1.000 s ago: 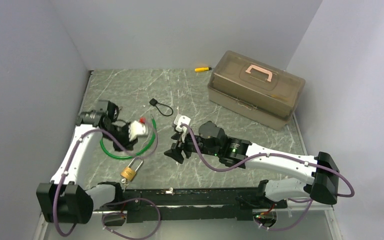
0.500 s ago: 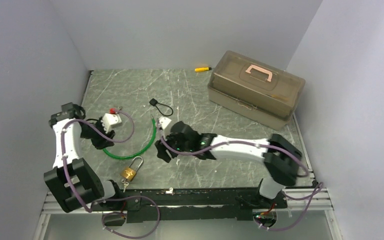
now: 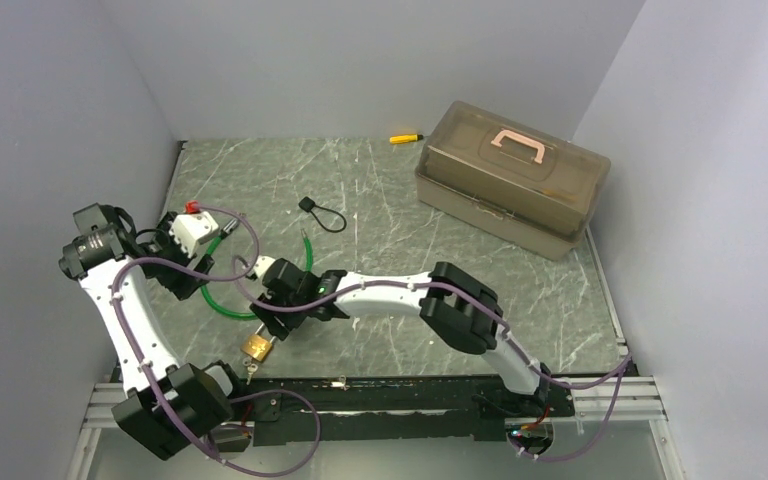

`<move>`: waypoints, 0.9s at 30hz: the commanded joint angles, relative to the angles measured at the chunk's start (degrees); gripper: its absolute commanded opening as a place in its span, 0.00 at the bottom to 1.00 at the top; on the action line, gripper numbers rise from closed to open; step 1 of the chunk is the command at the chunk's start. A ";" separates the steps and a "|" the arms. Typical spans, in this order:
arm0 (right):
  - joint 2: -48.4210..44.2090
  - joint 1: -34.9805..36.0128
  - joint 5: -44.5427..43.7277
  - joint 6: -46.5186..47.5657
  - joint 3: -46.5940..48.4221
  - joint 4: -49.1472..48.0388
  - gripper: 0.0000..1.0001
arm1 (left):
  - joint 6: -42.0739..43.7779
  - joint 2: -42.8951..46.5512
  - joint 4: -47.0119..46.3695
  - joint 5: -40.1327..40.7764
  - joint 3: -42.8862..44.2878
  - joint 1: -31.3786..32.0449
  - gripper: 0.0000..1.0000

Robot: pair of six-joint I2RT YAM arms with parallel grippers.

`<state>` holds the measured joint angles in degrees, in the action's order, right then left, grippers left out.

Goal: Unlock with the key
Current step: Pick up the lock from the center of the board.

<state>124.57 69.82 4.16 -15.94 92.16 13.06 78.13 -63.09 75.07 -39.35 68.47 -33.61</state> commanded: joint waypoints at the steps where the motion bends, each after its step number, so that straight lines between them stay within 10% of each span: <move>1: 3.36 2.15 -6.60 -0.29 5.60 4.73 0.64 | -1.59 0.31 3.38 -4.23 4.12 -3.36 0.82; 27: -7.71 -10.31 -18.42 13.99 -11.28 0.16 0.49 | 5.32 2.19 12.63 -12.40 7.25 -8.49 0.89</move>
<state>119.70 64.14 -10.28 -6.11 81.47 11.31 81.80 -61.21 84.73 -48.10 75.20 -41.71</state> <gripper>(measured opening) 0.502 0.887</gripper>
